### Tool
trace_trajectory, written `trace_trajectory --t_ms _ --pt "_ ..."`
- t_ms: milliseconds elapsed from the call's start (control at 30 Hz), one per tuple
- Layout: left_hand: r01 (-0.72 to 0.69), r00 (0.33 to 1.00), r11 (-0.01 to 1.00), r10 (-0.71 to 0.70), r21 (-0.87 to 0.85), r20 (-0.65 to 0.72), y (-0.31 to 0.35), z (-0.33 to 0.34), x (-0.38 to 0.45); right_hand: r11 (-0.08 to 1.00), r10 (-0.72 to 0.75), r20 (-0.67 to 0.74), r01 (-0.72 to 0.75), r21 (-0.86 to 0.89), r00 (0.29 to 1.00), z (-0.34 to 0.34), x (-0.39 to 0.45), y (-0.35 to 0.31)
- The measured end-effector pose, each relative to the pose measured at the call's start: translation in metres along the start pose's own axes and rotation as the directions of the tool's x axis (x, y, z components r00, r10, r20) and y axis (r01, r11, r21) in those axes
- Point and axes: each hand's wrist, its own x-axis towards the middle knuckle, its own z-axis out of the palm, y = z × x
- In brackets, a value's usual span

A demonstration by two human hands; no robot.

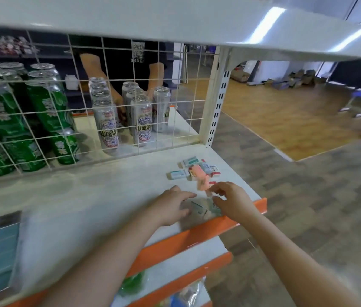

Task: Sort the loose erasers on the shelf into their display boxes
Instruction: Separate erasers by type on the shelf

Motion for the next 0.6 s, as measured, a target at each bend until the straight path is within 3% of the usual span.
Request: trace_trajectory --t_ms 133,300,600 --pt "0.020 1.000 0.998 -0.021 0.058 0.018 0.000 0.003 0.008 1.000 0.015 0.000 -0.015 0.018 1.000 0.002 0.004 0.003" --pt "0.055 0.994 0.998 -0.051 0.041 -0.094 -0.016 -0.003 0.004 0.999 0.029 -0.006 -0.029 0.037 1.000 0.006 0.012 -0.003" --pt "0.264 0.929 0.964 -0.265 -0.039 -0.259 -0.082 -0.030 -0.031 1.000 -0.024 0.046 0.023 0.012 0.999 0.027 0.050 -0.045"
